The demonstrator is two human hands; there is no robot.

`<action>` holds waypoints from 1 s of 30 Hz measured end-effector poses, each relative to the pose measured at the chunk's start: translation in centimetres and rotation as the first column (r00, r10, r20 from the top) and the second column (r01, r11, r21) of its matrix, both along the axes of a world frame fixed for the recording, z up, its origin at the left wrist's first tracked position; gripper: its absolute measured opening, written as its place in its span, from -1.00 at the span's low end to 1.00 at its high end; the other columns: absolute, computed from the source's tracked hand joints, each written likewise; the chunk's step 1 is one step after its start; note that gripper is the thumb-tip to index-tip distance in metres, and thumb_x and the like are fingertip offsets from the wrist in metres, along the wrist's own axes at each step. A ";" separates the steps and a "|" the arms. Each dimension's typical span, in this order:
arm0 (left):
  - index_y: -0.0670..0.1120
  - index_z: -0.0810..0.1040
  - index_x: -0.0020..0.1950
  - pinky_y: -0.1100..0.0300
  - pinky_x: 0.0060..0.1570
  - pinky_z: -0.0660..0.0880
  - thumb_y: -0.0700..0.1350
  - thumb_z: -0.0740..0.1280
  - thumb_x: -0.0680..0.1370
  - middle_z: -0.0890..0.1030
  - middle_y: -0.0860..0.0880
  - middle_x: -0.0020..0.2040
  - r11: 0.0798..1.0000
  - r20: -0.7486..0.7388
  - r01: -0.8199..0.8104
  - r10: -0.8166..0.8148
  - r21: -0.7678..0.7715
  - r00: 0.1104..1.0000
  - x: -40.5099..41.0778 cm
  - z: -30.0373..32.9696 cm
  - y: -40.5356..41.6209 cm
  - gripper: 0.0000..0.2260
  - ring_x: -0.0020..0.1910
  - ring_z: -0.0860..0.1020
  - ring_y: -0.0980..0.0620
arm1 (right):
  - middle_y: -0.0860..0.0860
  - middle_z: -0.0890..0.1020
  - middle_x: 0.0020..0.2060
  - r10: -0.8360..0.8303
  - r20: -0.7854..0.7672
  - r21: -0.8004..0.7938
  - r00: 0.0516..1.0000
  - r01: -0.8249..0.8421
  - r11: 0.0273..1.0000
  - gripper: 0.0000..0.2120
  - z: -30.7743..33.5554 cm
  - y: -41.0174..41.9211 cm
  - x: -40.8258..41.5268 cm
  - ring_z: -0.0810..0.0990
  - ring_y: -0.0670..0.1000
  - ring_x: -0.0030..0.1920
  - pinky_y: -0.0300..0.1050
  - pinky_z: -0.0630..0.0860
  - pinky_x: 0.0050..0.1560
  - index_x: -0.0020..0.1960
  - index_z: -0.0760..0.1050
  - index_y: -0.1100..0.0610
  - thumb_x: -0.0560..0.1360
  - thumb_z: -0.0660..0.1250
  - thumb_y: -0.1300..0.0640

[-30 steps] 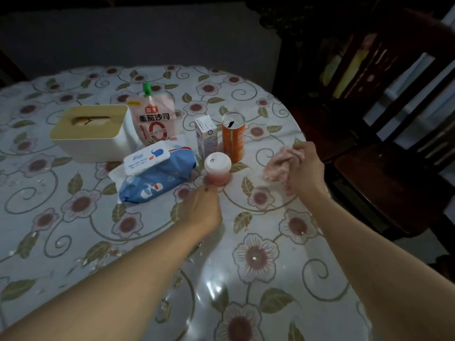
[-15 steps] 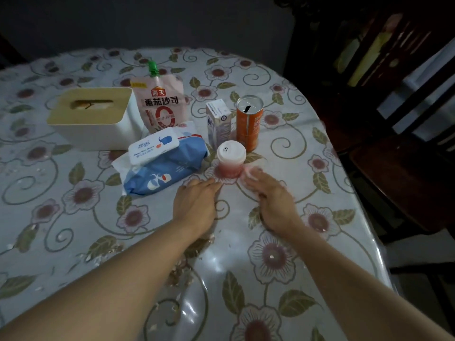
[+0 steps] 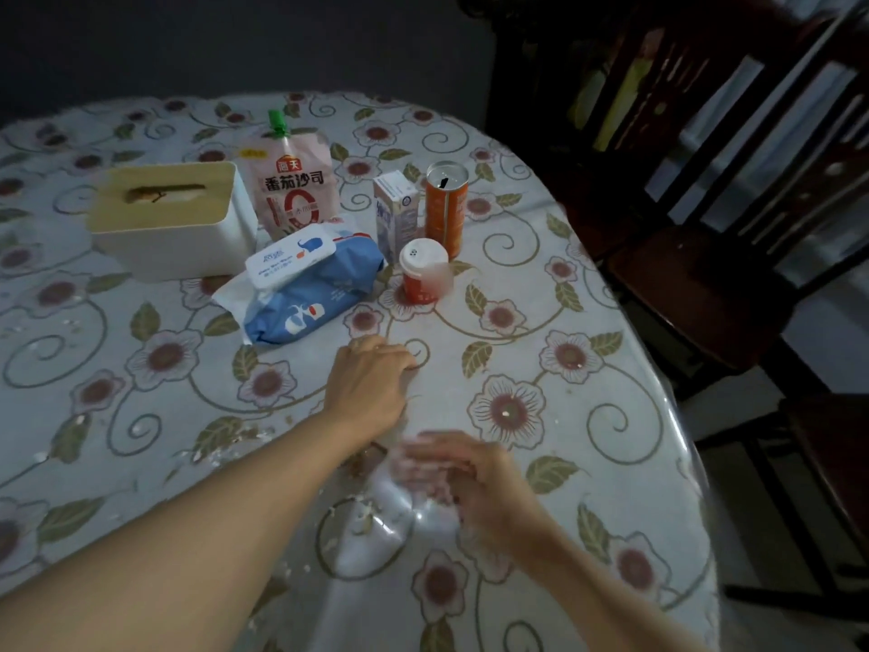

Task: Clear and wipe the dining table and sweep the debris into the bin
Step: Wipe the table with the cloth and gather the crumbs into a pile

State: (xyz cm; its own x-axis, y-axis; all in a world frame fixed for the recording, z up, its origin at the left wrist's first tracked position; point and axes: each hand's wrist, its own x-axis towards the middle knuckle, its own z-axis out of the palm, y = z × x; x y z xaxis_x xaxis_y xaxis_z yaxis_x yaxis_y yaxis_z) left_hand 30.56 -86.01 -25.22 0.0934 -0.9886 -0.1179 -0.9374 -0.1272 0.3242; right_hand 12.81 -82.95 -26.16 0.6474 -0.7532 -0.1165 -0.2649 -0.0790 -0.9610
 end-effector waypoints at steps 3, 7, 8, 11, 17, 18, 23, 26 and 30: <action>-0.03 0.52 0.19 0.06 0.18 0.32 -0.33 0.19 0.41 0.53 0.01 0.22 0.999 -0.061 0.028 -0.030 -0.047 0.998 -2.4 0.1 -1.0 -0.59 0.26 0.40 -0.01 | 0.19 0.65 -0.06 -0.293 0.066 0.006 0.954 0.293 0.956 -0.70 2.1 -5.3 -4.1 0.64 -0.10 -0.16 -0.34 0.54 -0.10 0.11 0.57 0.25 0.48 0.20 0.46; 0.02 0.21 0.48 -0.10 0.42 0.10 -0.25 0.20 0.47 0.19 0.05 0.52 0.999 0.010 0.026 -0.026 0.044 1.000 -5.1 -1.3 -2.2 -0.42 0.49 0.12 -0.01 | 0.18 0.65 0.01 -0.545 -0.083 -0.157 0.835 0.529 0.834 -0.67 1.1 -13.3 -9.7 0.61 -0.02 -0.09 -0.46 0.46 -0.05 0.18 0.53 0.27 0.51 0.13 0.44; 0.02 0.17 0.49 -0.13 0.43 0.07 -0.23 0.21 0.47 0.15 0.05 0.53 0.998 0.031 0.003 -0.005 0.062 1.000 -5.4 -1.9 -2.4 -0.41 0.50 0.09 -0.03 | 0.12 0.62 0.12 -0.586 -0.193 -0.244 0.787 0.540 0.805 -0.58 0.1 -14.7 -10.7 0.57 -0.04 0.04 -0.42 0.41 0.03 0.27 0.49 0.18 0.50 0.11 0.44; 0.07 0.13 0.50 -0.18 0.43 0.04 -0.24 0.23 0.47 0.10 0.08 0.55 0.996 0.005 -0.030 0.030 0.087 1.000 -5.0 -2.7 -2.3 -0.37 0.51 0.05 -0.02 | 0.01 0.49 0.30 -0.593 -0.354 -0.378 0.723 0.469 0.798 -0.42 -2.4 -15.6 -11.4 0.43 -0.04 0.28 -0.43 0.24 0.16 0.38 0.38 0.06 0.46 0.08 0.46; 0.11 0.10 0.51 -0.15 0.45 0.11 -0.30 0.22 0.45 0.06 0.13 0.55 0.992 -0.023 -0.002 0.005 0.129 1.000 -4.3 -2.3 -2.2 -0.31 0.52 0.03 0.03 | 0.10 0.67 -0.04 -0.263 -0.218 -0.513 0.940 0.119 0.850 -0.77 -2.3 -4.5 -5.2 0.64 0.02 0.03 -0.17 0.55 0.08 -0.06 0.60 0.31 0.49 0.19 0.48; 0.11 0.09 0.52 -0.13 0.45 0.11 -0.30 0.19 0.46 0.05 0.13 0.55 0.989 -0.033 0.000 0.004 0.145 0.999 -4.4 -2.1 -2.1 -0.32 0.52 0.01 0.03 | 0.04 0.67 -0.03 -0.199 -0.205 -0.461 0.958 0.085 0.884 -0.72 -2.5 -2.1 -4.5 0.64 -0.03 0.02 -0.26 0.52 0.05 -0.03 0.63 0.25 0.47 0.20 0.49; 0.03 0.26 0.46 -0.06 0.44 0.16 -0.31 0.12 0.47 0.18 0.05 0.53 0.986 -0.035 0.027 -0.021 0.163 0.999 -3.7 -0.7 -1.1 -0.43 0.49 0.14 -0.02 | -0.07 0.66 0.05 0.094 -0.133 -0.221 0.987 -0.122 0.968 -0.72 -1.7 4.5 -3.4 0.60 -0.10 0.07 -0.39 0.44 0.13 0.01 0.66 0.14 0.43 0.21 0.27; 0.04 0.24 0.46 -0.04 0.36 0.21 -0.30 0.13 0.47 0.18 0.05 0.51 0.994 0.051 -0.019 0.014 0.108 0.999 -2.9 -1.1 -0.2 -0.43 0.46 0.17 -0.03 | -0.04 0.71 -0.15 -0.105 0.088 0.057 0.991 0.100 0.993 -0.84 0.4 1.0 -3.9 0.67 -0.08 -0.18 -0.42 0.53 -0.14 -0.01 0.62 0.17 0.52 0.27 0.27; 0.14 0.18 0.48 -0.03 0.43 0.14 -0.28 0.13 0.48 0.12 0.13 0.54 0.993 0.006 -0.055 0.054 0.106 0.999 -1.9 -2.2 0.0 -0.38 0.49 0.10 0.02 | 0.03 0.68 -0.09 -0.473 0.047 -0.020 0.880 0.474 0.880 -0.81 0.7 -10.3 -5.1 0.63 0.03 -0.03 -0.22 0.48 0.01 -0.01 0.60 0.09 0.55 0.20 0.19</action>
State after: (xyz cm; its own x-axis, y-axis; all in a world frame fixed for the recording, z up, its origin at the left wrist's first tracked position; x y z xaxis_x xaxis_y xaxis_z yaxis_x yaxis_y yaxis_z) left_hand 28.67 -86.03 -27.40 0.1473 -0.9639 -0.2218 -0.9291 -0.2118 0.3031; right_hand 7.74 -93.24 -25.48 0.2166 -0.9736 -0.0715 -0.2400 0.0179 -0.9706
